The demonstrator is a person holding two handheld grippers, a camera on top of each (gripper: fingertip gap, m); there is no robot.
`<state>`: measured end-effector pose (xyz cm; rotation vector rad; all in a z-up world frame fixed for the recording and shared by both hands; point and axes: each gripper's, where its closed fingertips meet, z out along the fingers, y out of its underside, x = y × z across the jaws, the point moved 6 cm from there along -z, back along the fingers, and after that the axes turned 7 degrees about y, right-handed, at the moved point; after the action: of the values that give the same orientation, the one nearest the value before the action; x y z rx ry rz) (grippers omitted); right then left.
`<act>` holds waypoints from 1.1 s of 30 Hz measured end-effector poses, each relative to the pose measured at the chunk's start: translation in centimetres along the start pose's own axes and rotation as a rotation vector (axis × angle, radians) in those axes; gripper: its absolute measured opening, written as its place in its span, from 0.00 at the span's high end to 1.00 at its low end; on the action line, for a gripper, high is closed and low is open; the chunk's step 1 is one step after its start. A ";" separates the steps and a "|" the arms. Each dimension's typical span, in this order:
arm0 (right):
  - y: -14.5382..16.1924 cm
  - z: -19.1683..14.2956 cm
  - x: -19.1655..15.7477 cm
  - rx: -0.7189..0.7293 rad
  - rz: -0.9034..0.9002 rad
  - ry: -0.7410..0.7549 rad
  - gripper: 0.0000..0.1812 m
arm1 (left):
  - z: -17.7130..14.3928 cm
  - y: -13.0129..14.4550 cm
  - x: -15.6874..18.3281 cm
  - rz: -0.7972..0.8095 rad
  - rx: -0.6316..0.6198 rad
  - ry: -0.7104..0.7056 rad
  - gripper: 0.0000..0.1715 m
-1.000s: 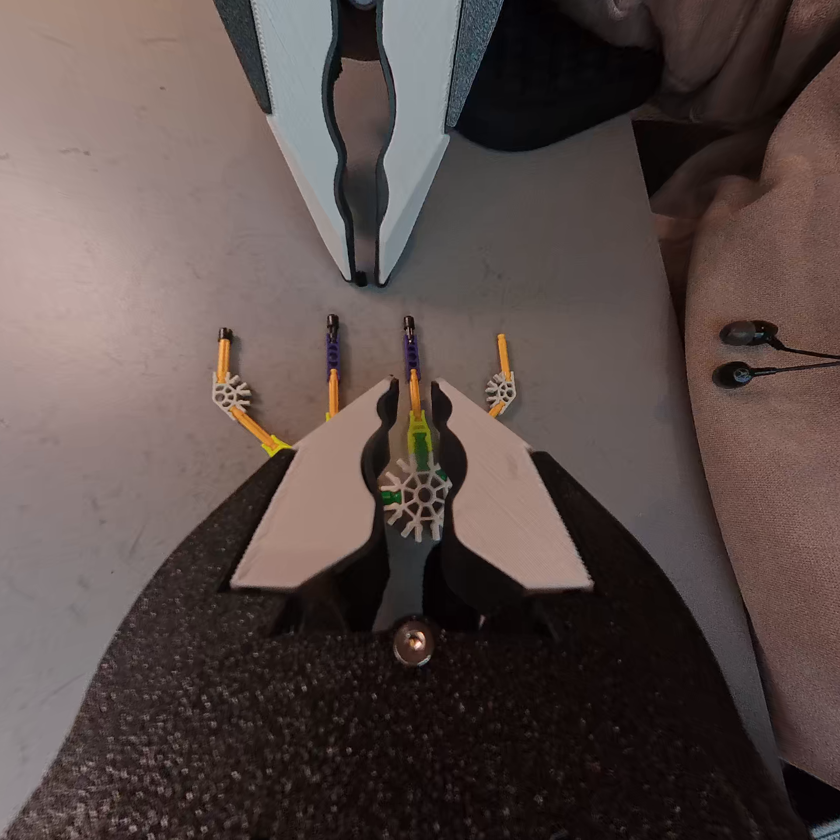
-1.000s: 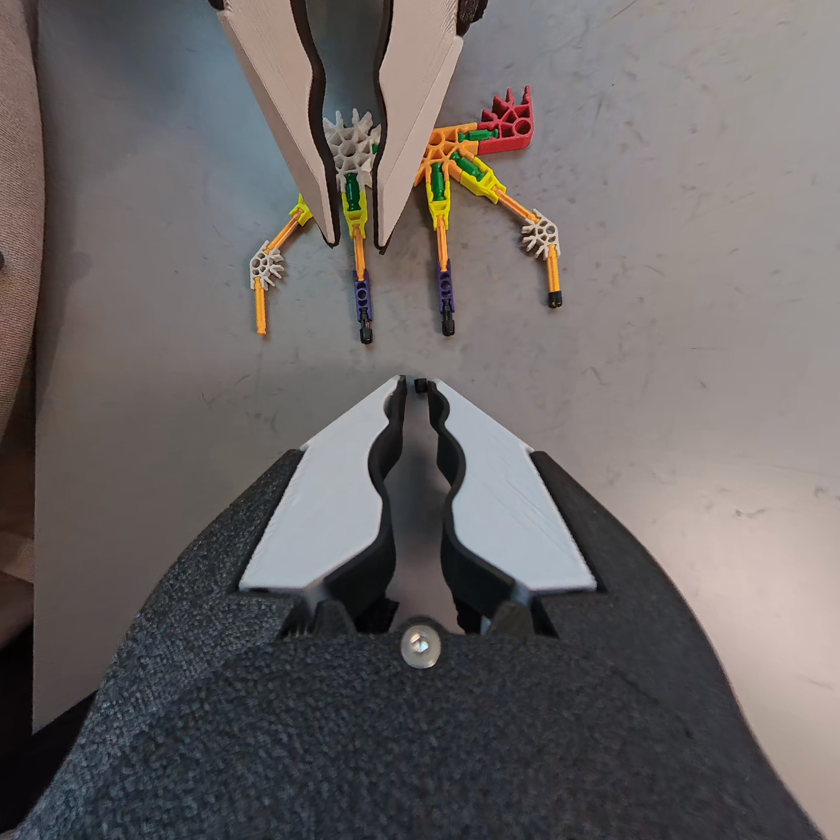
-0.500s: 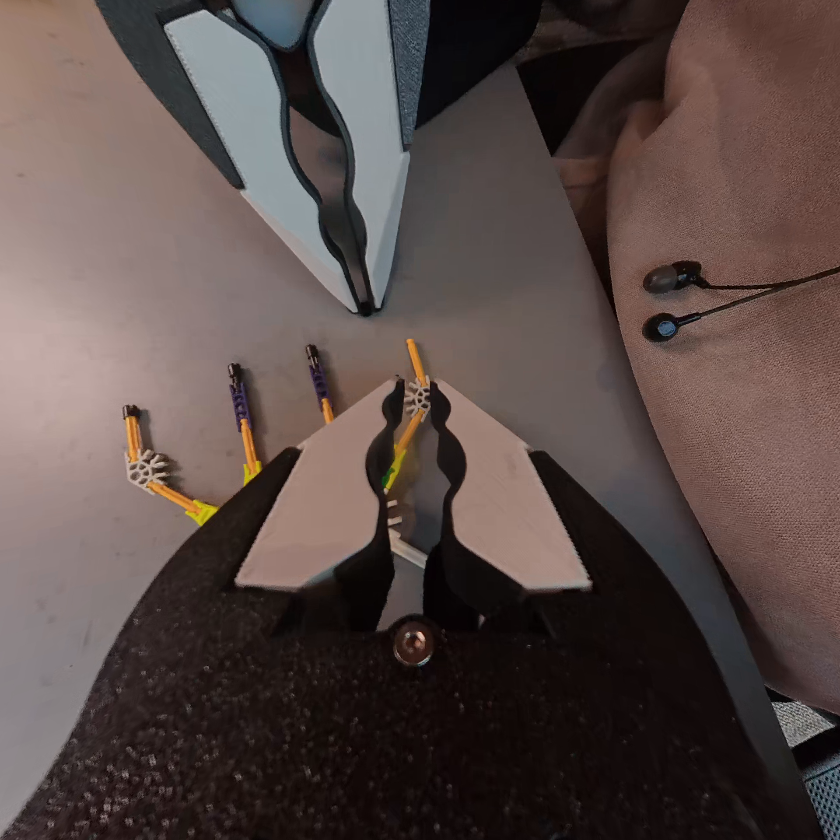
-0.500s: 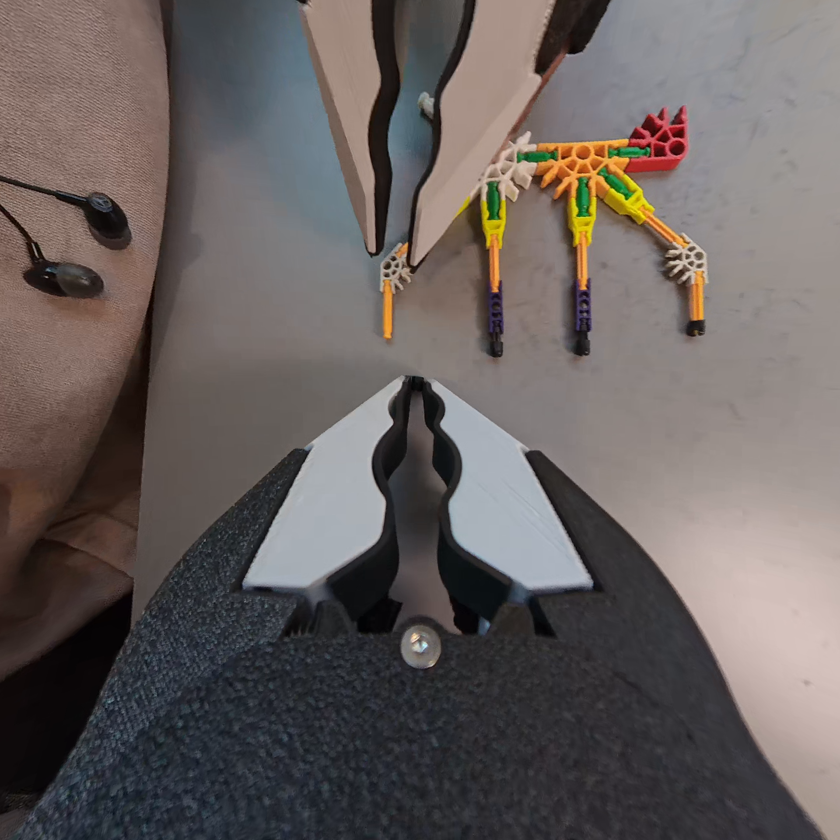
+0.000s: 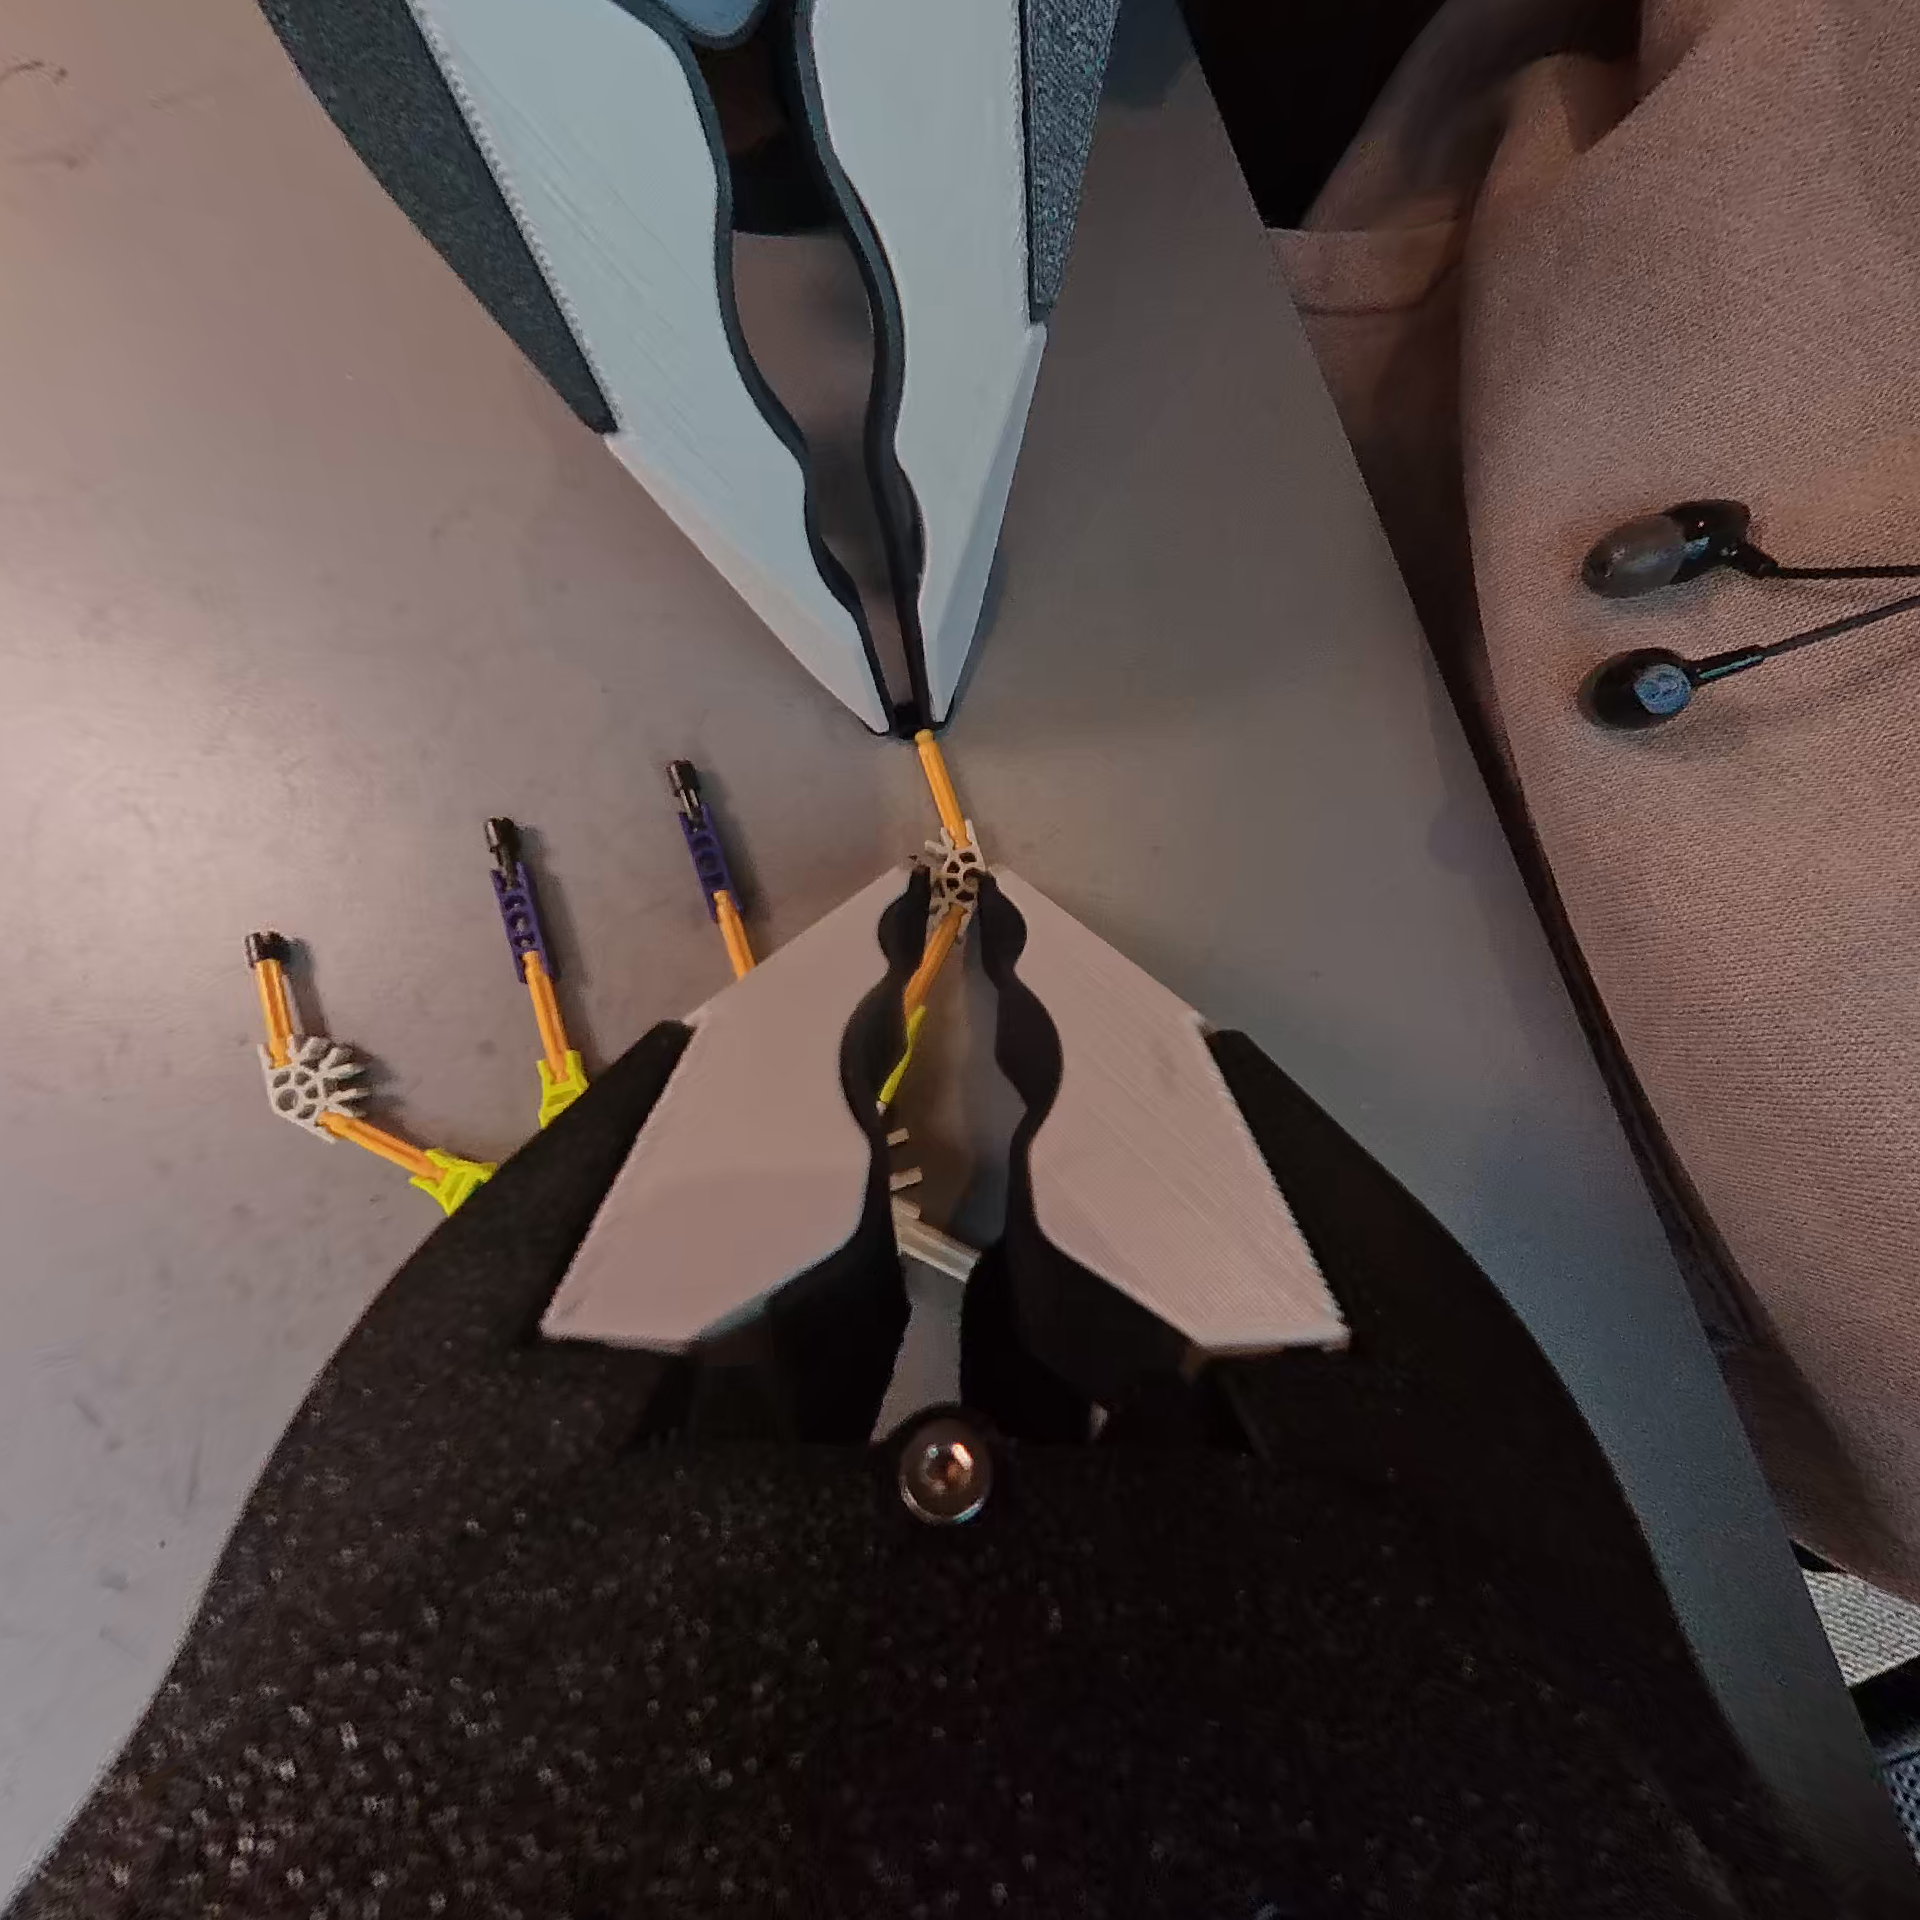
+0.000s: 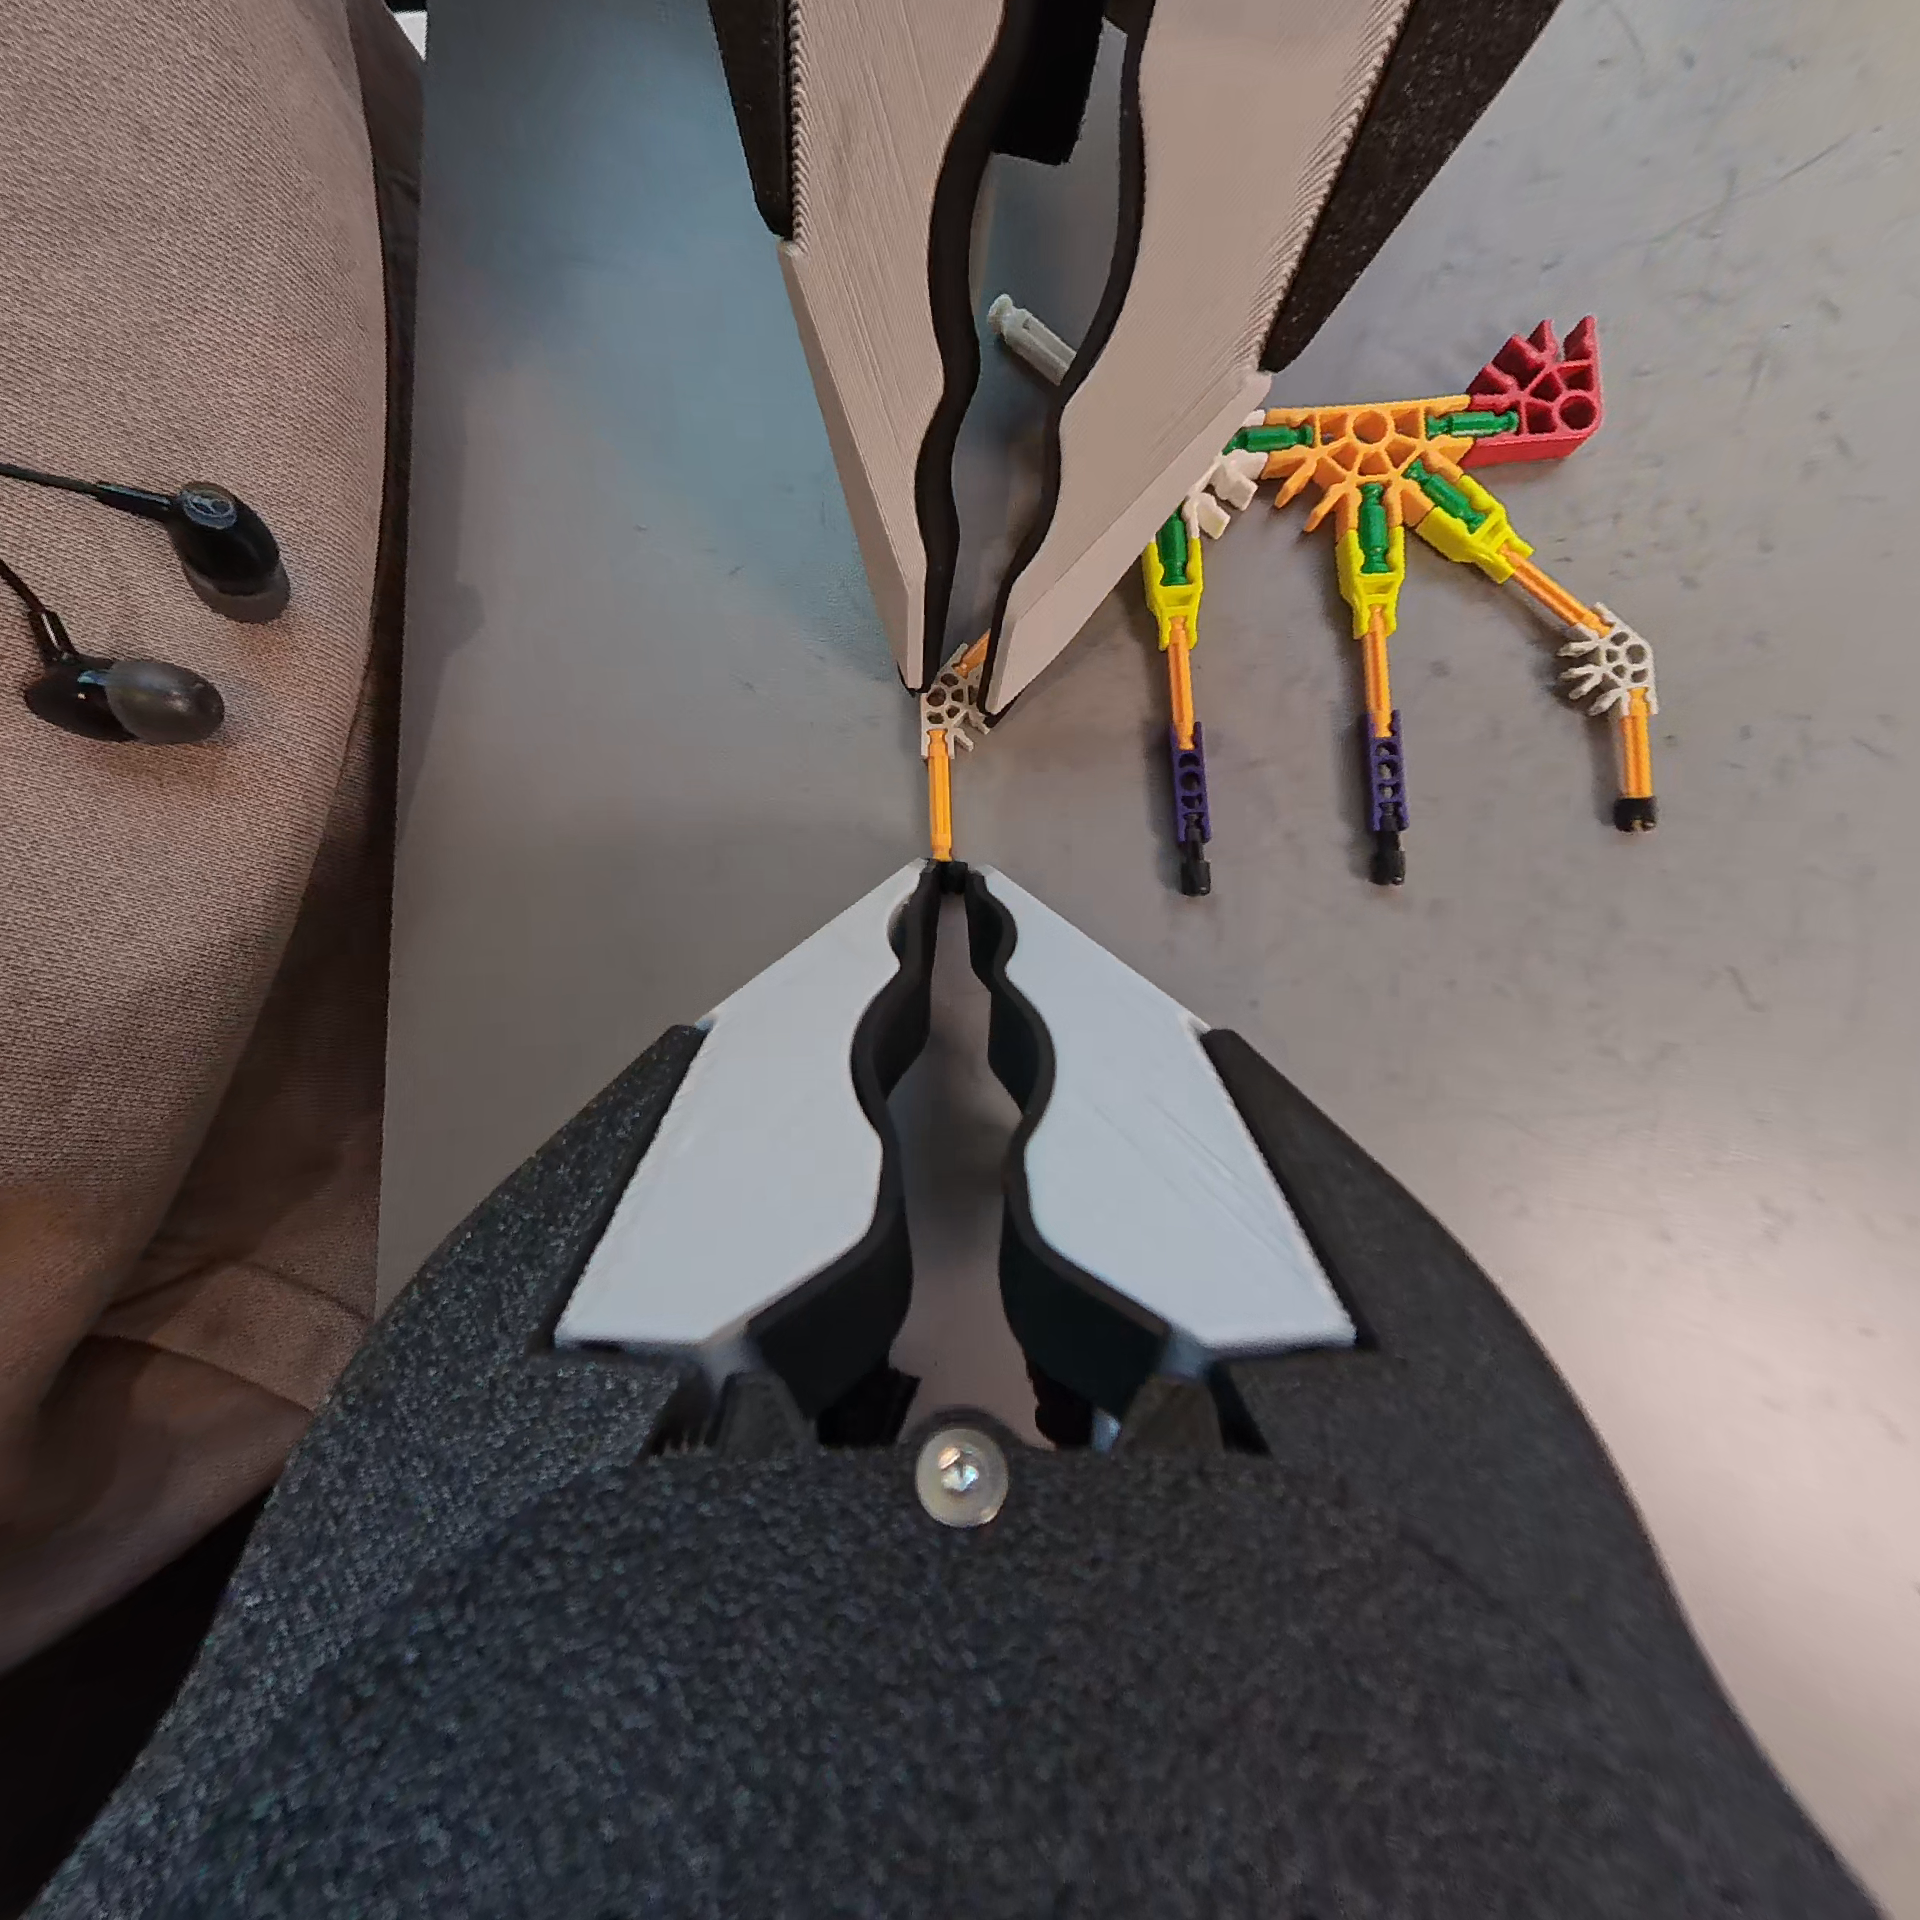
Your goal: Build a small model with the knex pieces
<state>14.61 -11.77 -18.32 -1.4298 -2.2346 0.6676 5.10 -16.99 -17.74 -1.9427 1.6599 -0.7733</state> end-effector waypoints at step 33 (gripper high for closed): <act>0.5 -0.3 -0.9 -0.013 0.027 0.041 0.98 | -0.3 -0.1 -0.2 0.029 0.021 -0.055 0.88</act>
<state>15.46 -12.35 -18.43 -1.4688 -2.1961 0.6282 4.96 -16.73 -17.46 -1.9046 1.6367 -0.7170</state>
